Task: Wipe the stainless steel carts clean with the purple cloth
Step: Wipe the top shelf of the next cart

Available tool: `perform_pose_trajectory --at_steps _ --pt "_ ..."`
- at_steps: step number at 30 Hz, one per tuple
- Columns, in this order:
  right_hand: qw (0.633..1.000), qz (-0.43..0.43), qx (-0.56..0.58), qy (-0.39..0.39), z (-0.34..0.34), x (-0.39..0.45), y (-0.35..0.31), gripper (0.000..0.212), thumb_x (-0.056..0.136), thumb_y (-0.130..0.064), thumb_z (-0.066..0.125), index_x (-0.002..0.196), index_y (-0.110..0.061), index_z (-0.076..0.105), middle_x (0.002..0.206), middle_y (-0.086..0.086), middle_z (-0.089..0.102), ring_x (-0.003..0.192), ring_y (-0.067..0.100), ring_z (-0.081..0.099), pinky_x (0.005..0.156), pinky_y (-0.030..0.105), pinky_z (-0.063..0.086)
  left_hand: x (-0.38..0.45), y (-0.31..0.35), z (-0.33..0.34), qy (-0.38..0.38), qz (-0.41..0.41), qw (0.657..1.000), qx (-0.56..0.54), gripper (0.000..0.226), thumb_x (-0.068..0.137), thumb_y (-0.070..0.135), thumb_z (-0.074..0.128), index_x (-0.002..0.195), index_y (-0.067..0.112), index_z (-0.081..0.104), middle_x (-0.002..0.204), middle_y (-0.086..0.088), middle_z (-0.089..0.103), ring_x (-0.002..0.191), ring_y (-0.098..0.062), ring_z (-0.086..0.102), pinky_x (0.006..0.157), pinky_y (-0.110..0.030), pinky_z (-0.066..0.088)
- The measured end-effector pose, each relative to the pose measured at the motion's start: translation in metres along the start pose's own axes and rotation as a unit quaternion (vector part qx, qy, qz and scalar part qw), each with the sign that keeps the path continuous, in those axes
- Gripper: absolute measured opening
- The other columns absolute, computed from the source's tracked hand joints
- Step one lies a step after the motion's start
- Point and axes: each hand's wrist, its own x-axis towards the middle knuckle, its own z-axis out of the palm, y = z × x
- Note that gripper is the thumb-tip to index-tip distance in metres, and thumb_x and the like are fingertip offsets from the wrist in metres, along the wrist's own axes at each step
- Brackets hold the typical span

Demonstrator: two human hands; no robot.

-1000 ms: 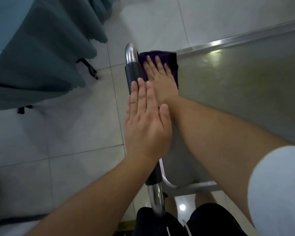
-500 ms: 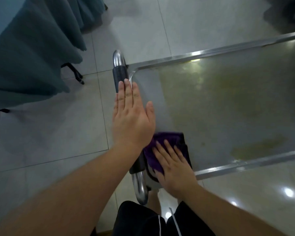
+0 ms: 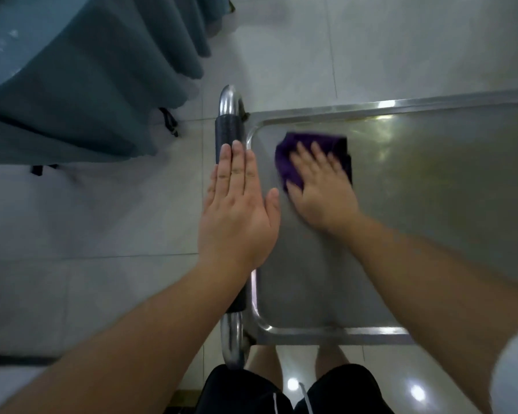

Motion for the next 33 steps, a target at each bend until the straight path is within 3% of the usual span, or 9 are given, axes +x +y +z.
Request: perform_pose_trajectory --at_steps 5,8,14,18,21,25,28,30,33 --pt "0.998 0.037 0.020 -0.050 -0.021 0.100 0.015 0.076 0.098 -0.062 0.012 0.166 -0.027 0.004 0.173 -0.006 -0.003 0.159 0.020 -0.009 0.127 0.042 -0.007 0.003 0.003 0.001 -0.007 0.000 0.999 0.038 0.075 0.108 0.050 0.015 0.169 0.007 0.007 0.178 -0.010 -0.006 0.163 -0.019 -0.012 0.132 -0.036 -0.009" --pt "0.999 0.024 0.012 -0.046 -0.018 0.085 0.013 0.074 0.100 -0.060 0.013 0.166 -0.027 0.003 0.173 -0.006 -0.004 0.159 0.020 -0.010 0.127 0.041 -0.008 0.003 0.004 0.001 -0.004 0.002 0.998 0.056 0.073 0.110 0.050 0.015 0.169 0.008 0.005 0.178 -0.010 -0.006 0.163 -0.019 -0.013 0.131 -0.036 -0.011" --pt "0.999 -0.041 0.025 -0.010 0.007 -0.077 -0.001 0.069 0.100 -0.049 0.037 0.162 -0.019 0.030 0.170 0.003 0.023 0.158 0.028 0.015 0.126 0.050 0.014 0.007 0.003 -0.001 -0.019 0.029 0.995 0.090 0.074 0.110 0.051 0.010 0.169 0.007 0.004 0.178 -0.009 -0.007 0.163 -0.020 -0.014 0.132 -0.038 -0.010" --pt "0.997 -0.052 0.019 -0.048 0.036 -0.214 0.006 0.075 0.099 -0.049 0.045 0.165 -0.023 0.021 0.173 -0.002 0.014 0.159 0.025 0.009 0.124 0.053 0.018 0.006 0.004 -0.002 -0.032 0.024 0.994 0.099 0.073 0.109 0.050 0.008 0.169 0.007 0.004 0.177 -0.010 -0.008 0.163 -0.020 -0.015 0.133 -0.040 -0.005" --pt "0.994 -0.062 0.007 -0.086 0.041 -0.260 0.018 0.077 0.099 -0.051 0.043 0.166 -0.026 0.014 0.173 -0.006 0.008 0.160 0.023 0.008 0.122 0.052 0.019 0.005 0.006 -0.003 -0.036 0.026 0.993 0.107 0.071 0.110 0.047 0.012 0.168 0.006 0.004 0.177 -0.012 -0.007 0.163 -0.021 -0.014 0.133 -0.041 -0.005" --pt "0.991 -0.107 0.004 -0.074 0.031 -0.212 0.038 0.073 0.098 -0.051 0.046 0.163 -0.026 0.028 0.171 -0.005 0.019 0.159 0.022 0.014 0.125 0.051 0.017 0.005 0.006 -0.004 -0.037 0.029 0.993 0.110 0.071 0.110 0.046 0.014 0.168 0.006 0.005 0.177 -0.011 -0.005 0.163 -0.021 -0.014 0.132 -0.039 -0.009" --pt "0.997 -0.066 0.006 -0.033 0.008 -0.124 0.055 0.067 0.099 -0.051 0.042 0.160 -0.022 0.038 0.167 0.000 0.031 0.157 0.026 0.022 0.127 0.047 0.014 0.005 0.008 -0.005 -0.033 0.024 0.993 0.110 0.070 0.110 0.046 0.015 0.168 0.007 0.006 0.177 -0.010 -0.004 0.163 -0.020 -0.015 0.130 -0.035 -0.014" --pt "1.000 -0.004 0.011 -0.012 -0.010 -0.059 0.063 0.068 0.102 -0.051 0.038 0.161 -0.020 0.034 0.169 0.001 0.027 0.158 0.026 0.018 0.128 0.046 0.010 0.005 0.009 -0.007 -0.031 0.022 0.993 0.111 0.070 0.110 0.045 0.015 0.168 0.007 0.007 0.178 -0.010 -0.003 0.163 -0.020 -0.015 0.128 -0.032 -0.017" --pt "0.997 0.066 0.027 -0.032 -0.033 0.029 0.076 0.072 0.103 -0.055 0.027 0.166 -0.022 0.015 0.173 -0.002 0.006 0.160 0.023 0.001 0.128 0.043 -0.003 0.005 0.008 -0.008 -0.028 0.021 0.993 0.111 0.068 0.111 0.042 0.017 0.168 0.007 0.007 0.177 -0.010 -0.004 0.163 -0.020 -0.014 0.128 -0.031 -0.017"
